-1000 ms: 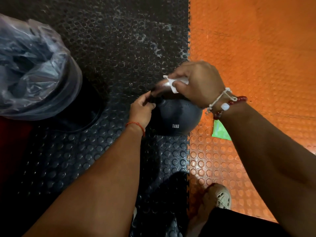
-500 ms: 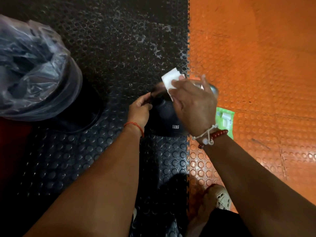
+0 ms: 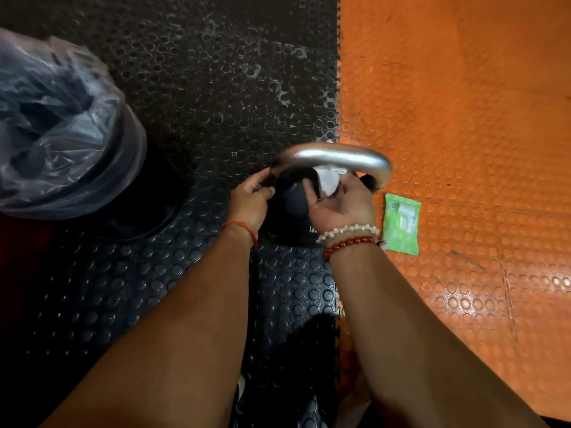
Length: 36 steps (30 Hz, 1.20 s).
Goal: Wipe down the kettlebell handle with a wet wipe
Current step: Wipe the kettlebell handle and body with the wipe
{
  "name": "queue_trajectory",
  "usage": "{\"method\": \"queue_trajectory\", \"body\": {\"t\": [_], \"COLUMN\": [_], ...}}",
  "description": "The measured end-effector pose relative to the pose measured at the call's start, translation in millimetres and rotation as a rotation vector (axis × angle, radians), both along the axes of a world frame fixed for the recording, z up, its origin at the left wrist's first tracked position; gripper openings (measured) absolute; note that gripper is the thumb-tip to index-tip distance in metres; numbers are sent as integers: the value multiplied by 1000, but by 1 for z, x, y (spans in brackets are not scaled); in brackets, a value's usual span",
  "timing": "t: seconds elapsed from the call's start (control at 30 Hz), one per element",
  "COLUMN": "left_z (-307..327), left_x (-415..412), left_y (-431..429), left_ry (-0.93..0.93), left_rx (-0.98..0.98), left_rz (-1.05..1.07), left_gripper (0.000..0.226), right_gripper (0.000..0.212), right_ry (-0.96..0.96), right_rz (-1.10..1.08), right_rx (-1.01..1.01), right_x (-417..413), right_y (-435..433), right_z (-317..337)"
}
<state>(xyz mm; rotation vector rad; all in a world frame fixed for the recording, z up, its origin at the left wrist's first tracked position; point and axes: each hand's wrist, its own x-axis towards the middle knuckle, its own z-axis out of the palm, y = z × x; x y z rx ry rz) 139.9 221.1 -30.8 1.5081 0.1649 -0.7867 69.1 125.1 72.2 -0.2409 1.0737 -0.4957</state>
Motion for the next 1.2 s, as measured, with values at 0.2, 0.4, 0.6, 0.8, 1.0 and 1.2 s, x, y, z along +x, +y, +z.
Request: {"method": "queue_trajectory", "body": {"t": [0.2,0.4,0.6,0.8,1.0,1.2], "left_z": [0,6,7,6,7,6], "left_x": [-1,-2,-2,-2,-3,-2], "left_y": [1,0,0,1,1,0], "left_ry": [-16,6,17,0,8,16], "left_rx": [-39,-47,-31,-36,-21,-34], "left_rz": [14,23,20,26,21,24], "left_gripper": [44,44,43,44,43,43], "right_gripper": [27,27,24,24,18,27], "right_ry": [-142,-151,-106,-75,47,66], "right_rz": [90,144,108,249,277,252], "right_rx": [8,-3,-31,-99,-224,-259], "right_x": [-5,-7,2,1,8,11], "right_y": [13,16,6,13,25,20], "right_z": [-4,-4,-4,-18,-23,-17]}}
